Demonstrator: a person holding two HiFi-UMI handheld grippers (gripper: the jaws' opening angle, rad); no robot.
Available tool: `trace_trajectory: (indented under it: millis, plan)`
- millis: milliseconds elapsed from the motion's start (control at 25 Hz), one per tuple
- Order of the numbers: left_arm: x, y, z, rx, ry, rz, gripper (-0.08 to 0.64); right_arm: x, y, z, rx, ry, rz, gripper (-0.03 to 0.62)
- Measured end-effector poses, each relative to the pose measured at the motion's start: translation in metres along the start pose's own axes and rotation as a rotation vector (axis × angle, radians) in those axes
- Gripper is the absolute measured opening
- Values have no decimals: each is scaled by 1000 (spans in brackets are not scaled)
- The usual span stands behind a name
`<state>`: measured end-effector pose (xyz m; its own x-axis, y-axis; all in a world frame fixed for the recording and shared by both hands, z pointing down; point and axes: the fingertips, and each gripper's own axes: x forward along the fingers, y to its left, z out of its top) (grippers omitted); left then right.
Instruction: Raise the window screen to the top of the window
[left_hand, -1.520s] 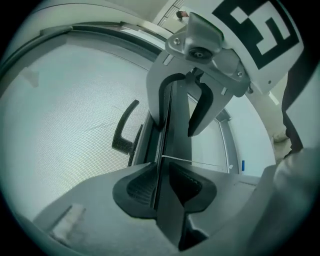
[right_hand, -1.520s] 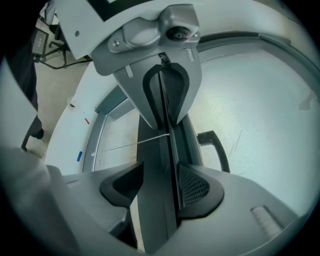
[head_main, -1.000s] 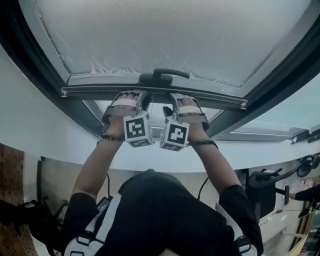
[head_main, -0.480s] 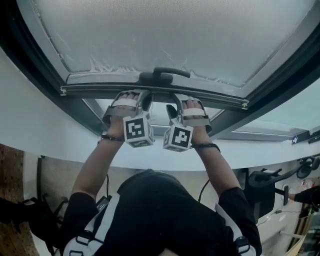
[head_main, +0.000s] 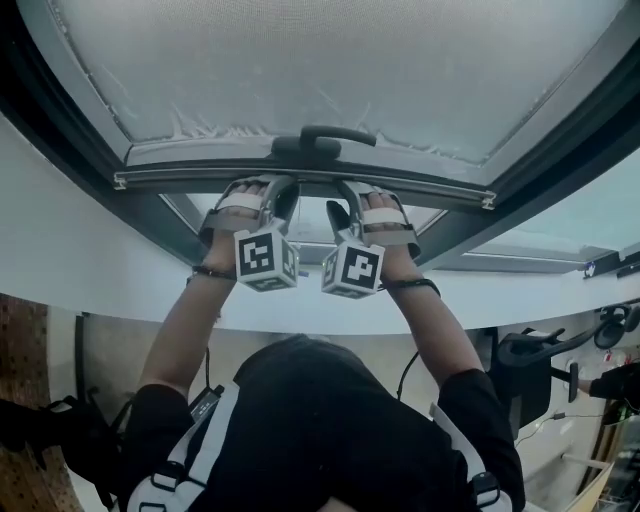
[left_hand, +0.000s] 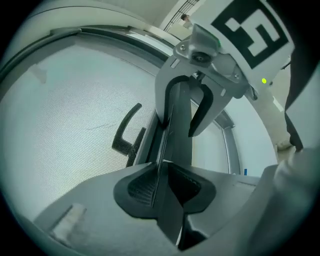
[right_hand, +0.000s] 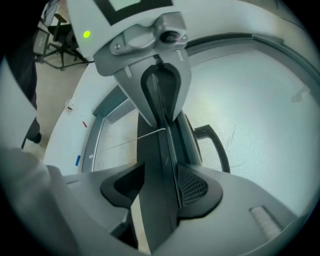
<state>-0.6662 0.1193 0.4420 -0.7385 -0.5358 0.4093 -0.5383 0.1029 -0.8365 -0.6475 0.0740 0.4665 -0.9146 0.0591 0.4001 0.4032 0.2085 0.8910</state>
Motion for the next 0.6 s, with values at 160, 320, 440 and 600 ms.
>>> trace_trajectory:
  millis: [160, 320, 440, 600]
  plan:
    - [-2, -1, 0, 58, -1, -25, 103, -2, -4, -2, 21, -21, 15, 217]
    - [-8, 3, -10, 73, 47, -2, 104, -10, -6, -20, 1, 18, -9, 242]
    - [-18, 10, -31, 63, 78, 54, 104, -18, -12, -56, 27, 61, -61, 245]
    - [-27, 19, -62, 43, 125, 111, 104, -24, -19, -105, 45, 133, -106, 249]
